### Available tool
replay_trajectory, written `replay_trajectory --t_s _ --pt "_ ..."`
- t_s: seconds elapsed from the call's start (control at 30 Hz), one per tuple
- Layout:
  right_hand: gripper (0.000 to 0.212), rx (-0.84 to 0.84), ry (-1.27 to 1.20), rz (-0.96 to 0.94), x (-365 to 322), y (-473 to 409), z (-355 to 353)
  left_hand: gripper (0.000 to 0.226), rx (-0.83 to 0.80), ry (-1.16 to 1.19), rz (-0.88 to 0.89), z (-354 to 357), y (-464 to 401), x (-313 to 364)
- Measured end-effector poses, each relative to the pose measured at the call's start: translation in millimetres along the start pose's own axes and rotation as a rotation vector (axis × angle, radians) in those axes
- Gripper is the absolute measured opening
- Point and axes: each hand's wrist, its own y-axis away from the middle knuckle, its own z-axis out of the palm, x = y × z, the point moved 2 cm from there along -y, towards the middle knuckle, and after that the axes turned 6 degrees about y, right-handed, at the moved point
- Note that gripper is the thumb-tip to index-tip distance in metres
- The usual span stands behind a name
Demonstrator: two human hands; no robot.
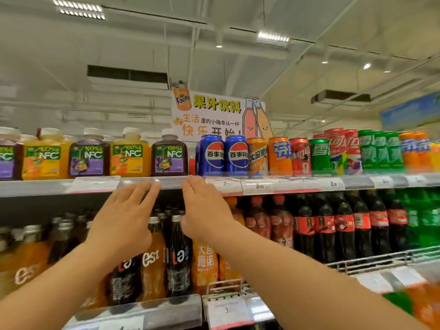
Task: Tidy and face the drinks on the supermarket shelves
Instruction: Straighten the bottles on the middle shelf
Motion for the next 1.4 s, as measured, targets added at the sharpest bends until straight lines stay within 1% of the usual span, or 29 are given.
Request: replay_trajectory --t_s 0.1,0.2,0.3,0.43,0.5,0.57,0.63,0.7,0.8,0.87,1.0,1.13,1.27,1.33,1.4 --pt "0.09 0.003 0.098 0.026 -4 1 3 0.093 -0.003 0.021 0.033 1 -1 -8" --pt "0.089 -0.01 0.118 0.012 -4 1 3 0.097 0.009 0.027 -0.01 6 3 -25" --pt "0.087 0.018 0.14 0.003 -5 1 7 0.111 0.029 0.003 -0.069 20 3 -51" --pt "0.086 0.082 0.148 -0.012 -1 1 18 0.134 -0.008 0.059 -0.052 41 1 -68" --pt "0.082 0.105 0.146 -0.027 2 1 18 0.137 -0.027 0.057 -0.054 42 1 -68" --pt "0.081 0.079 0.153 -0.035 3 -2 13 0.129 -0.071 0.025 -0.077 33 4 -63" --pt "0.084 0.042 0.151 -0.026 0 -4 5 0.115 -0.046 0.007 -0.084 18 10 -55" --pt "0.083 0.032 0.122 -0.044 -11 -7 -4 0.104 -0.024 0.025 -0.048 6 12 -52" --pt "0.082 0.045 0.031 -0.101 -42 -10 -8 0.093 -0.012 0.089 -0.005 -6 11 -60" --pt "0.085 0.021 -0.015 -0.088 -65 -14 -6 0.09 -0.002 0.114 0.012 -10 15 -73" --pt "0.08 0.023 0.122 -0.005 -95 -21 2 0.085 0.045 0.098 0.023 -9 30 -110" --pt "0.077 0.034 0.172 0.079 -106 -19 10 0.081 0.074 0.109 0.025 -8 46 -145" --pt "0.075 0.04 0.157 0.129 -108 -18 11 0.084 0.045 0.13 0.093 -3 50 -155" --pt "0.078 0.039 0.14 0.15 -106 -17 11 0.082 0.055 0.147 0.121 1 57 -154" --pt "0.082 0.043 0.125 0.166 -106 -16 12 0.081 0.07 0.147 0.2 9 75 -150"
